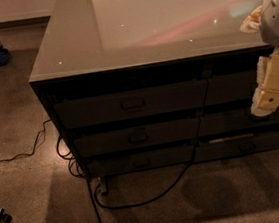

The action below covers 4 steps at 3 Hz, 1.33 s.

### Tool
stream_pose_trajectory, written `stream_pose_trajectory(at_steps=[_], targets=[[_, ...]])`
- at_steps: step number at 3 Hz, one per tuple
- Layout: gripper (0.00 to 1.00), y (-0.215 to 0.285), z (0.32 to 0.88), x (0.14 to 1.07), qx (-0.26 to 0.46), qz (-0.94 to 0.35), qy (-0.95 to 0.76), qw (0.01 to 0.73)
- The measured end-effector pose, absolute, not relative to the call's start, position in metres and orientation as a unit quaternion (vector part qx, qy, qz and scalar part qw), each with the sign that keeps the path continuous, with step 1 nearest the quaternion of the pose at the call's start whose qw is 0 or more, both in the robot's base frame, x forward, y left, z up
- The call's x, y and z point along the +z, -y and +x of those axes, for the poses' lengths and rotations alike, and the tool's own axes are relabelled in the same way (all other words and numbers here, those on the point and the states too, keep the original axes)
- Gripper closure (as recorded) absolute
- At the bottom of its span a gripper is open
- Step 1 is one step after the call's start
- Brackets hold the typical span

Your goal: Open top drawer

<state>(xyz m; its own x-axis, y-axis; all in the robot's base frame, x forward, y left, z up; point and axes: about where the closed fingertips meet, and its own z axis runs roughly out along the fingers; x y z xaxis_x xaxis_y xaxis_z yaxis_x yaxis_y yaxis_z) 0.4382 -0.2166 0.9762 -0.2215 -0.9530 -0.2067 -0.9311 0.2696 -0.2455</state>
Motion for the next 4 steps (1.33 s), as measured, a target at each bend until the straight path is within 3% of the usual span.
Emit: stream_pose_trajectory(at_steps=[4], targets=[[0.0, 0.177, 0.45, 0.967, -0.056, -0.644, -0.745, 0.169]])
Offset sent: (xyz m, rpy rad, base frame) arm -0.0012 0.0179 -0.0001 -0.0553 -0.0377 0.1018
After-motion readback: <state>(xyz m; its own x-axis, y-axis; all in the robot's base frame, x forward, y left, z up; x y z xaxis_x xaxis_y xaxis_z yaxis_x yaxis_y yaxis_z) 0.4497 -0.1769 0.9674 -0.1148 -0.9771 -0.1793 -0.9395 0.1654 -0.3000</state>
